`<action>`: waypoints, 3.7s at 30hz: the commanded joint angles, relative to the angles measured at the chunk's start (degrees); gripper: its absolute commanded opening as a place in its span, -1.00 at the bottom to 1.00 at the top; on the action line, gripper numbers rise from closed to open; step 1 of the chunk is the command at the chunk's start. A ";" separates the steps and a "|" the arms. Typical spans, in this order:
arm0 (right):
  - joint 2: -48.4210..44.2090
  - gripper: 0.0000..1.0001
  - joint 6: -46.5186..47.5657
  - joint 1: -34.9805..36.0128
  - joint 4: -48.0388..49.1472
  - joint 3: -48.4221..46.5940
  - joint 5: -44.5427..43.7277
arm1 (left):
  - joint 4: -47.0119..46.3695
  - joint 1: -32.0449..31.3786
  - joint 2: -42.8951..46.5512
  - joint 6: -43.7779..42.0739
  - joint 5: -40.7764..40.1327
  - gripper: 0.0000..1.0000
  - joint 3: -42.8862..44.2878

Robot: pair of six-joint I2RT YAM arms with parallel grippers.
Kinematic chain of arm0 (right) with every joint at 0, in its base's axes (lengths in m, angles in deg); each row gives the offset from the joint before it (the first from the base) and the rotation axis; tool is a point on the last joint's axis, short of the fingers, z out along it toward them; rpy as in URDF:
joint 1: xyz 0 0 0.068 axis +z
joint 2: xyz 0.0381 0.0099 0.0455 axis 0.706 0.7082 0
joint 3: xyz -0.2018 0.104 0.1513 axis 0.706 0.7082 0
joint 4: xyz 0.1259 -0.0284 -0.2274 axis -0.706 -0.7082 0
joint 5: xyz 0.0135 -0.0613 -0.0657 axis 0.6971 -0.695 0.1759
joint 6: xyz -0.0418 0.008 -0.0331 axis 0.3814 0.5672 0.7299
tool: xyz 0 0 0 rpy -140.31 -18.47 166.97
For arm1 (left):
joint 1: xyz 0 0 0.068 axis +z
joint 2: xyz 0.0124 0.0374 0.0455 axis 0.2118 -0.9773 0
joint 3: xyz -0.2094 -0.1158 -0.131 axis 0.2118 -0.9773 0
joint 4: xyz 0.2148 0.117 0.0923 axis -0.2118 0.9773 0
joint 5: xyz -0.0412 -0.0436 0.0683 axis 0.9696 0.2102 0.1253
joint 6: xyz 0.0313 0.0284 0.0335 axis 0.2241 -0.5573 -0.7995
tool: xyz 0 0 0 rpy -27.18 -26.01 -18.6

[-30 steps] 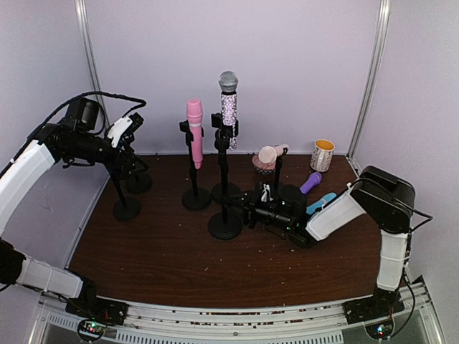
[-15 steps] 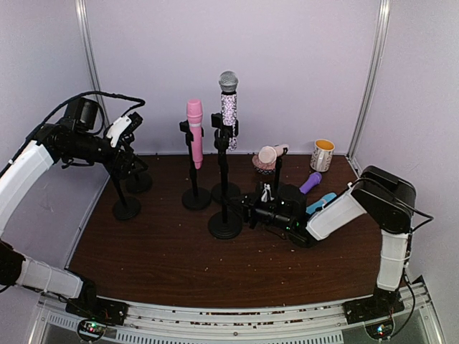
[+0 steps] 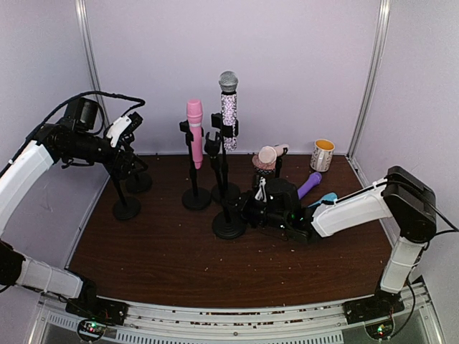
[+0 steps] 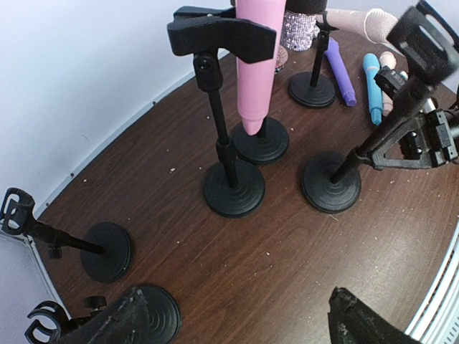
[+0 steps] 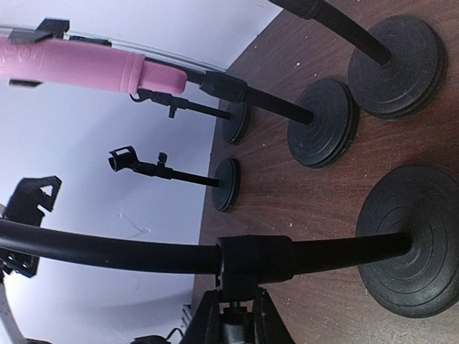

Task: Remove the microphone from the stand
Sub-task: Unscrew the knob on the stand of the microphone stand.

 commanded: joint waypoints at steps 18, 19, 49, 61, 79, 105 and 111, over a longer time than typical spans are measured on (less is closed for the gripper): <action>4.30 -1.00 3.59 -0.54 -5.12 -2.93 0.40 | -3.74 -1.86 -5.10 3.77 8.03 0.63 1.33; 4.60 -1.00 2.60 -0.42 -3.81 -3.74 1.88 | -3.89 -2.11 -5.15 3.59 7.98 0.62 1.36; 7.51 -1.00 -10.85 -1.38 13.15 9.93 5.50 | -10.12 -20.92 -24.12 3.65 5.35 0.57 20.07; -1.56 -1.00 6.79 -0.70 -13.94 5.22 -4.50 | -10.02 -22.84 -31.74 4.28 6.63 0.56 27.06; -3.74 -0.71 26.00 6.61 -41.34 -8.32 -23.82 | -9.54 -23.71 -33.96 3.53 7.85 0.55 29.22; -21.18 -0.08 21.42 0.12 -18.77 6.03 -3.87 | -1.69 -17.52 -19.73 0.01 6.77 0.55 17.78; -12.95 -0.12 11.16 -1.76 -7.45 5.14 6.47 | -0.53 -14.37 -15.26 0.06 8.58 0.58 14.14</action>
